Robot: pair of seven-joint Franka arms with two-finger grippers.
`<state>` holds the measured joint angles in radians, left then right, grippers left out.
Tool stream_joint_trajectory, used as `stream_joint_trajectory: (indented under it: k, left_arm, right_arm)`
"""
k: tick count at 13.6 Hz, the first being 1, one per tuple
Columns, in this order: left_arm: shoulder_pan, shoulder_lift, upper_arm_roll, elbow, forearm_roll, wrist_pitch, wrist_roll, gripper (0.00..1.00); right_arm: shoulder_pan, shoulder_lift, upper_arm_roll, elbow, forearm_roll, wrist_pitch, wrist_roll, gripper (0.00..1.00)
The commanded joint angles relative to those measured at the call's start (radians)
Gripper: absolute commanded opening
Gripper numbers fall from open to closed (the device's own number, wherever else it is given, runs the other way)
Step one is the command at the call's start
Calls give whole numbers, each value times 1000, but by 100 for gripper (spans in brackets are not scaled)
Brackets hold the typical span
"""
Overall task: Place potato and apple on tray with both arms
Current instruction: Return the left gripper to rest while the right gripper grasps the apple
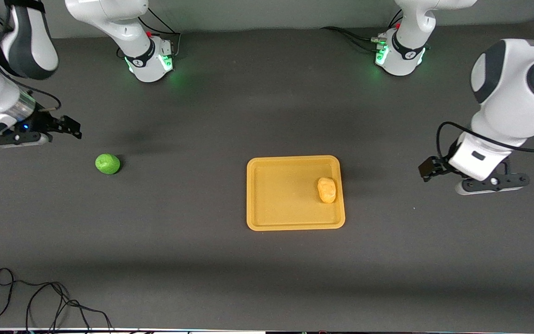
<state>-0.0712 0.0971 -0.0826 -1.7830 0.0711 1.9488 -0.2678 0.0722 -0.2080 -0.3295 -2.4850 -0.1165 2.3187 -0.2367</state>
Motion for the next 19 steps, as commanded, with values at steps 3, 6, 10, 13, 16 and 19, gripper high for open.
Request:
stream_joint_trajectory:
  k: [3,6,10,13,16,19]
  left_arm:
    - [51,-65,0,-38,-7,-48,123,100]
    - [71,-98,0,-32,-14,-100,205,100]
    - [85,-126,9,-12,-65,-180,274,100]
    - [84,-125,32,8,-67,-231,332,100]
    - [84,-125,32,10,-67,-232,332,100]
    - [82,-120,32,17,-67,-229,331,100]
  right_arm:
    - [8,212,-3,-84,70,344,13,100]
    - [43,332,-2,-81,136,476,8,100]
    - [64,401,4,-71,193,496,5,100]
    - [60,438,4,-69,195,493,2,100]
    - [58,438,4,-52,195,482,-9,59]
    - [63,371,-3,102,195,255,-18,55]
